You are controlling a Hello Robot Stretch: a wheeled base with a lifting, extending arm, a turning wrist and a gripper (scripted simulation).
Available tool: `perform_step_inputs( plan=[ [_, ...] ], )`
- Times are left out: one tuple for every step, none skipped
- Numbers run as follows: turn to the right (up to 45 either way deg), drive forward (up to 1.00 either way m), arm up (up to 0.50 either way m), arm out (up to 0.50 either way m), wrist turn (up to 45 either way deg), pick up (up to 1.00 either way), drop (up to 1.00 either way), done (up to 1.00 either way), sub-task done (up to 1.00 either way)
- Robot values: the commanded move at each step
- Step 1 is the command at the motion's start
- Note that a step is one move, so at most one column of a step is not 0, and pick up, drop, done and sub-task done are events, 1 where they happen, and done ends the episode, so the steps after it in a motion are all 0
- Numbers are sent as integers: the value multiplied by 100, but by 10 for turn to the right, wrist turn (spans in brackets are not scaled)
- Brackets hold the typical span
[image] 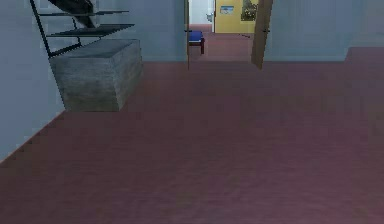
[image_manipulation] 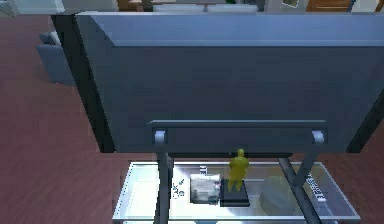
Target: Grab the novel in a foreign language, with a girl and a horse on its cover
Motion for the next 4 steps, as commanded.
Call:
perform_step_inputs(
  plan=[
    [0, 0, 50, 0, 0, 0, 0, 0, 0],
    [0, 0, 4, 0, 0, 0, 0, 0, 0],
    [0, 0, 0, 32, 0, 0, 0, 0, 0],
    [0, 0, 0, 0, 450, 0, 0, 0, 0]
  ],
)
